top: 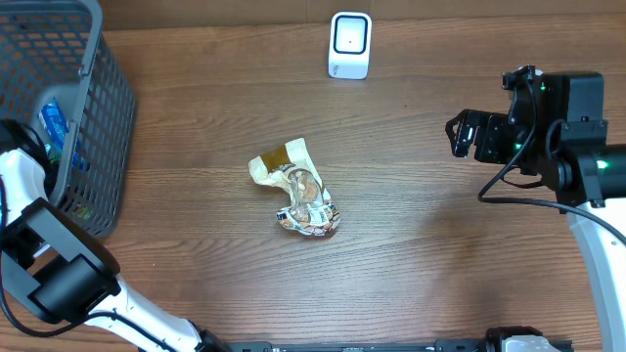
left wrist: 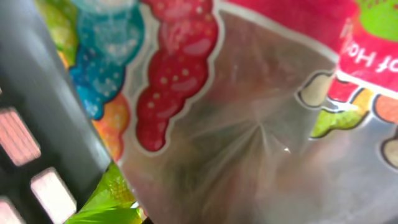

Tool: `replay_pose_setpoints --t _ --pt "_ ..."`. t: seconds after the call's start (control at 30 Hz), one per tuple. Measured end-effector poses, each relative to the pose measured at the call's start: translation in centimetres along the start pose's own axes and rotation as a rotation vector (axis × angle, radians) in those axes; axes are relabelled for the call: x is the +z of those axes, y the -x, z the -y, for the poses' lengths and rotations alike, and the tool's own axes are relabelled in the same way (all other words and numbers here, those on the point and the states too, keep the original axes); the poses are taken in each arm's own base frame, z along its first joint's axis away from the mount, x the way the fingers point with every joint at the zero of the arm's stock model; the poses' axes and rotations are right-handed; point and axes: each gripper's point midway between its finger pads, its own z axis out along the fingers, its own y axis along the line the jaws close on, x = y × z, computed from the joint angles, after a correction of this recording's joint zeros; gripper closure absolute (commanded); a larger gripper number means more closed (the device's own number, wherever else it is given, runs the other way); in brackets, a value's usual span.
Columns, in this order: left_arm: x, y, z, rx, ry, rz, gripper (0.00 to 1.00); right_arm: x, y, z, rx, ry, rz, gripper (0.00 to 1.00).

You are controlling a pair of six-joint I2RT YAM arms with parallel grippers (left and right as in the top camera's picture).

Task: Scan the item barcode
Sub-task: 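Reach the left gripper into the basket and grasp the colorful candy bag, then place the candy bag beside the cookie bag and release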

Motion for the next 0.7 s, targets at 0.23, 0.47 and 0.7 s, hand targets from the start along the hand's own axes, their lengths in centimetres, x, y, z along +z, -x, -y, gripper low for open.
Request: replay_pose_setpoints --t 0.23,0.47,0.7 --pt "-8.6 2.4 1.1 -0.004 -0.097 0.065 0.96 0.0 0.0 0.0 0.000 0.000 0.000 0.00" --pt "-26.9 2.0 4.1 0.069 -0.312 0.441 0.96 0.0 0.0 0.0 0.000 0.000 0.000 0.00" --pt "-32.9 -10.2 12.3 0.422 -0.477 0.388 0.96 0.0 0.0 0.0 0.000 0.000 0.000 0.00"
